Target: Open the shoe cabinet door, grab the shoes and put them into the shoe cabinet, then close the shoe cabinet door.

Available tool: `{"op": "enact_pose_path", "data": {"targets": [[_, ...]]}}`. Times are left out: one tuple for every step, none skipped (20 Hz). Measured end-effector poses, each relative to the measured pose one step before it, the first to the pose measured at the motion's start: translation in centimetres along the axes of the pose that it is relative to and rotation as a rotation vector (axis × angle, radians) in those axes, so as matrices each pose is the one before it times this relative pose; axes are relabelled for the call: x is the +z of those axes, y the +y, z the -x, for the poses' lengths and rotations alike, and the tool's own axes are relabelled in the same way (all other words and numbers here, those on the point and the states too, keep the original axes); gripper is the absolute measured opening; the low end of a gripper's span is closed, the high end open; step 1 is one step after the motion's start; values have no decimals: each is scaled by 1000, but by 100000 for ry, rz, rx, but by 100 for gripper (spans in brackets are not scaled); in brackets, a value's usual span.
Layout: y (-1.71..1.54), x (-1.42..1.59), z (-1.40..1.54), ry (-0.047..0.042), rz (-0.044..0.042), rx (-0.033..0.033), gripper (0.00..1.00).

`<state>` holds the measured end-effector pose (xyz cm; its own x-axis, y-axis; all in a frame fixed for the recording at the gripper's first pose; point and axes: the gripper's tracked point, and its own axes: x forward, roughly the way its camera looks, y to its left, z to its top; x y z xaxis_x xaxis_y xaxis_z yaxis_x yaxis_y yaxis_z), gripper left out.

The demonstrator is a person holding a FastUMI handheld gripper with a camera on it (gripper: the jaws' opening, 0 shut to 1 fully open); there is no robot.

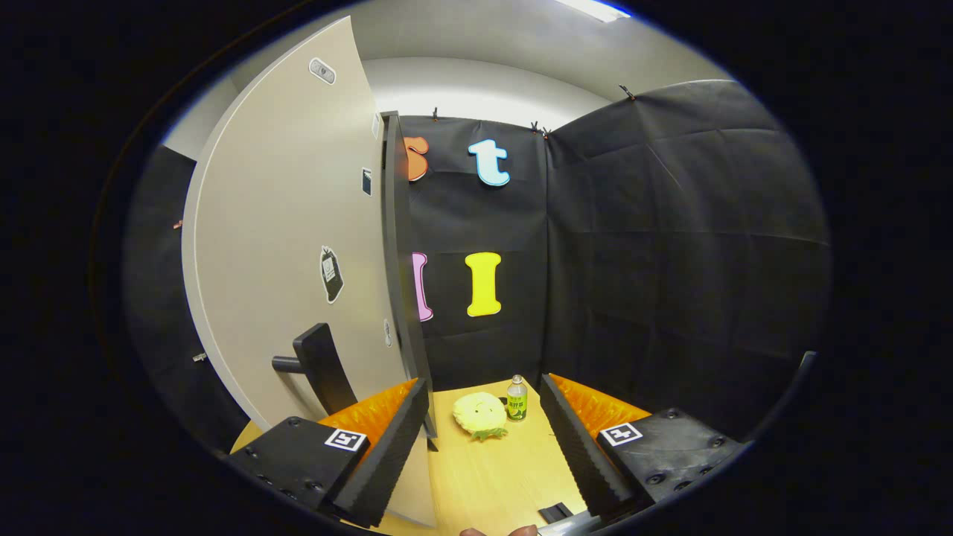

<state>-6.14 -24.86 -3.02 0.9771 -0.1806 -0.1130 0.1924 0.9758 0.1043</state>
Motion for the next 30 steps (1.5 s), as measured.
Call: {"op": "enact_pose_path", "data": {"targets": [[1009,-83,381,-181,125,835,98],[1221,-116,540,-166,98,1157,98],[1800,-254,-105,40,216,1233,98],[1210,-147,357,14,-358,1083,98],[1136,-188,101,1,227,1305,98],[1250,-64,-3,-137,-90,1267,98],[1179,-201,-185,479,29,1325,98],[1265,-113,-194,354,-188,1402,98],[1398,-131,-251,452,-218,1506,98],[1345,-120,-310,199,14,1686,98],[1233,-192,-315,288,-2,883,98],[1152,-58,-331,-175,82,1104,98],[367,42,39,534,-50,917,98],[1031,-190,-420,1014,-636,1250,98],[1143,-60,-423,423,-336,1572,98],[1114,110,-287,113,-215,1570,98],[1252,13,-477,1,266,1926,98],[1179,-134,-494,431,255,2138,98],[1115,-343,-691,351,-91,2212,98],[998,-74,-438,378,44,1740,98],[1056,-319,-430,1007,282,1903,98],[838,-163,-423,511,116,1365,98],[738,73,-312,115,106,1173,98],[531,61,-153,-187,269,871,99],[358,39,-73,-116,345,397,98],[186,42,-121,-113,507,435,98],[39,19,-92,-131,690,-196,98],[-115,165,-27,-343,780,-285,98],[-175,201,-46,-522,443,-275,98],[-69,101,-11,-236,-120,-108,98]]}}
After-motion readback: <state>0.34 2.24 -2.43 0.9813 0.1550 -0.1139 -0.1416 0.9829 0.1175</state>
